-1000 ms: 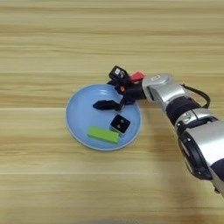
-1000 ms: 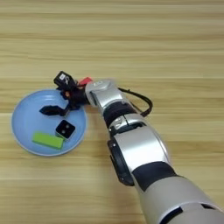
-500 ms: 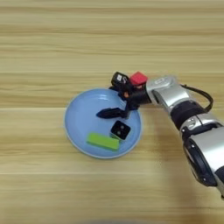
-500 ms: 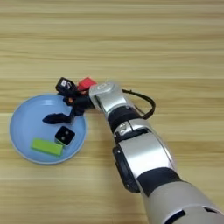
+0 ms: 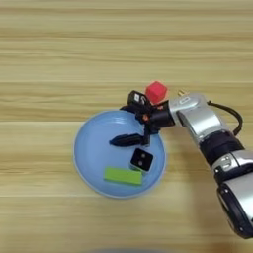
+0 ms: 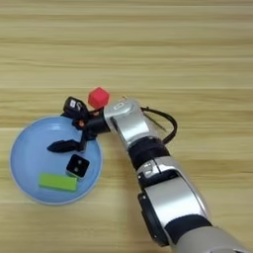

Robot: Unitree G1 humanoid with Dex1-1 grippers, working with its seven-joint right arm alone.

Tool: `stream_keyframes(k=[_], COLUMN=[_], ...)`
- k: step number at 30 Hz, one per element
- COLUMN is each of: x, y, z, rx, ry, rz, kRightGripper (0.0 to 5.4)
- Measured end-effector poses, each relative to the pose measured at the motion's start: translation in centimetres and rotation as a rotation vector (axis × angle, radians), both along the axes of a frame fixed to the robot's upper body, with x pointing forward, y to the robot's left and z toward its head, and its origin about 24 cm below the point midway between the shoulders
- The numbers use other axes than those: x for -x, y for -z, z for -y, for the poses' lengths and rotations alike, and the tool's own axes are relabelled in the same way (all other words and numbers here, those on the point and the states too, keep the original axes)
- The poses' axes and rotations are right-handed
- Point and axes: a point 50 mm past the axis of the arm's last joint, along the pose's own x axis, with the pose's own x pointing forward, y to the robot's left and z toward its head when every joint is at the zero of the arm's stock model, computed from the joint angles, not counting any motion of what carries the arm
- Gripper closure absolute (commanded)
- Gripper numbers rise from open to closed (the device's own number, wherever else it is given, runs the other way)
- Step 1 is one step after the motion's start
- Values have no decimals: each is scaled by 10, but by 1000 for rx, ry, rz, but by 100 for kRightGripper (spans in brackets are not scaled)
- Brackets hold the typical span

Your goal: Move the objects on the table

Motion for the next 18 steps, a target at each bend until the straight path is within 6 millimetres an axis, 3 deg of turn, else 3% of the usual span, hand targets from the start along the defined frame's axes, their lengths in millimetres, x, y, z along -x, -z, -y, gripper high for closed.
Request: stream_keyframes(k=[9, 18], x=[16, 29], y=[-5, -2], z=[8, 18], rx=[-9, -24], ry=[-112, -110], rz=[0, -33], kRightGripper=[5, 5])
